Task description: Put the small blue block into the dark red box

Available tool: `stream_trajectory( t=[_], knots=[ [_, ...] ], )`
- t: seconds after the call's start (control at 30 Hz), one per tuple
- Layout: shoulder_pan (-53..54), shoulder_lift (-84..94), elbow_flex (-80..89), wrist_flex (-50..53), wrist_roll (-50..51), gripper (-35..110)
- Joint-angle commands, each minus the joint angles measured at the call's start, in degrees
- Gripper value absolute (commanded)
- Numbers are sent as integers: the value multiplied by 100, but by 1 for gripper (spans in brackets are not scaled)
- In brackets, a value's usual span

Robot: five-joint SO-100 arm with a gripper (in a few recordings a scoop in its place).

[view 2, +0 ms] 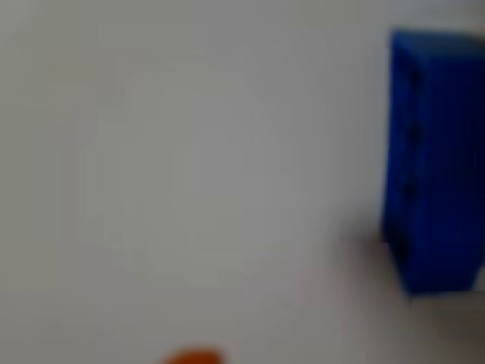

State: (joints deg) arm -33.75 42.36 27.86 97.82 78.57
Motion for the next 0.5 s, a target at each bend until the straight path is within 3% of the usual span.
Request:
stream_trajectory(
  t=[0.0,0.47],
  knots=[
    [105,-835,-2145,712,-105,24],
    [211,-1644,-3085,729,-88,25]
  ],
)
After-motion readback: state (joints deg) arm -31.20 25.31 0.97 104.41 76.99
